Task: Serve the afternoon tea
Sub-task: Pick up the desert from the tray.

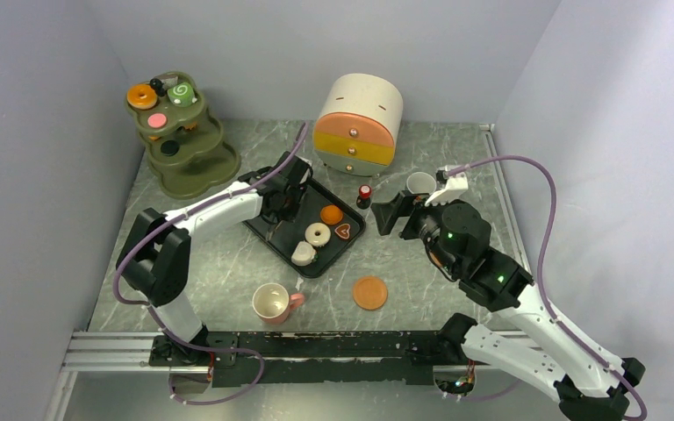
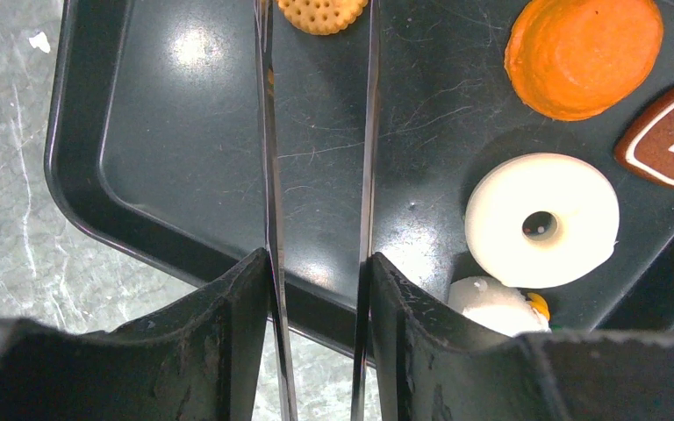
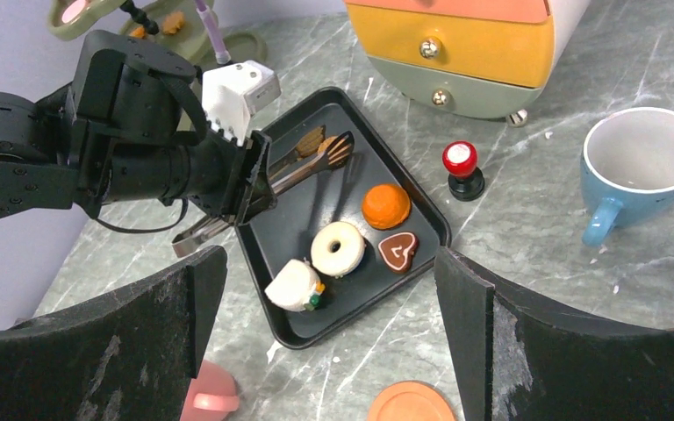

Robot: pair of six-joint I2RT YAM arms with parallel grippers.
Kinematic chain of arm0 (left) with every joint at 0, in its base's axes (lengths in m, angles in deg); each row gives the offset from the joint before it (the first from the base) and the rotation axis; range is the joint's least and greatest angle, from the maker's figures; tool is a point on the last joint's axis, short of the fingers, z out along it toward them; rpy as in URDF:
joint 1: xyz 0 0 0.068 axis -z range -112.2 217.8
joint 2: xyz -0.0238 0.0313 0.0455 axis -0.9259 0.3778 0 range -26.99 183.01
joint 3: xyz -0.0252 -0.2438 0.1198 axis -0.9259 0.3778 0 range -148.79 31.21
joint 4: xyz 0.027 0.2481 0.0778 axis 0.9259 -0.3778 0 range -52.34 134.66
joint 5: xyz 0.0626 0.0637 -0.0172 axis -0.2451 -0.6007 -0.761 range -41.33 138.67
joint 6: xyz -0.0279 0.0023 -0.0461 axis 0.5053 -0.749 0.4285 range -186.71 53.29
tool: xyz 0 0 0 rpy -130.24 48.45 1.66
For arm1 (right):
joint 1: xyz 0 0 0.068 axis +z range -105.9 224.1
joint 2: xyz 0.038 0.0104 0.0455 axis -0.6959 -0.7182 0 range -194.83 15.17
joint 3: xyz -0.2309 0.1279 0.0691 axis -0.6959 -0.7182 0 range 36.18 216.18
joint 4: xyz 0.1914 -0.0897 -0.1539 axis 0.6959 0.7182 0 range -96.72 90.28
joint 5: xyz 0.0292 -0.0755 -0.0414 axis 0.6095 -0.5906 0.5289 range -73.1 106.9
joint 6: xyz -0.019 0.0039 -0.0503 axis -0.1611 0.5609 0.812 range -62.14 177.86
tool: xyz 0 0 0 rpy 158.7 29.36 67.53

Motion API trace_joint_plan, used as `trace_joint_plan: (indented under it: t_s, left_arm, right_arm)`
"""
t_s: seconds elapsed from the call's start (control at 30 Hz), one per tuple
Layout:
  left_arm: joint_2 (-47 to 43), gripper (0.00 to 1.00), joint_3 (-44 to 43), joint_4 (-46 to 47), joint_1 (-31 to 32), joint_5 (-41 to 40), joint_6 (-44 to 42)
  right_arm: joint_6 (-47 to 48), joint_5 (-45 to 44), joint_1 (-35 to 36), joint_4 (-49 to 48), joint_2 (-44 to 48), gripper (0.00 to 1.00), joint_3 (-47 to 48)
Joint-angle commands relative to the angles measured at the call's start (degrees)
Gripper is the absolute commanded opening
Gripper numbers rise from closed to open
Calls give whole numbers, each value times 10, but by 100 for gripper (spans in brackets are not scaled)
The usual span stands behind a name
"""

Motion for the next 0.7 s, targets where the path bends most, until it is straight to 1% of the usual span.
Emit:
trace_joint_plan:
  t_s: [0.0, 0.3, 0.67]
  left_arm:
    - [-1, 47, -22, 7, 5, -9, -2]
    - [-26, 43, -19, -8, 4, -24, 4]
    - [-39, 41, -51, -39, 5, -46, 7]
  right_arm:
    - [10, -7, -3, -9, 0, 93, 4]
    - [3, -3, -3, -15, 4, 93, -11]
    - [6, 0, -3, -21, -4, 93, -6]
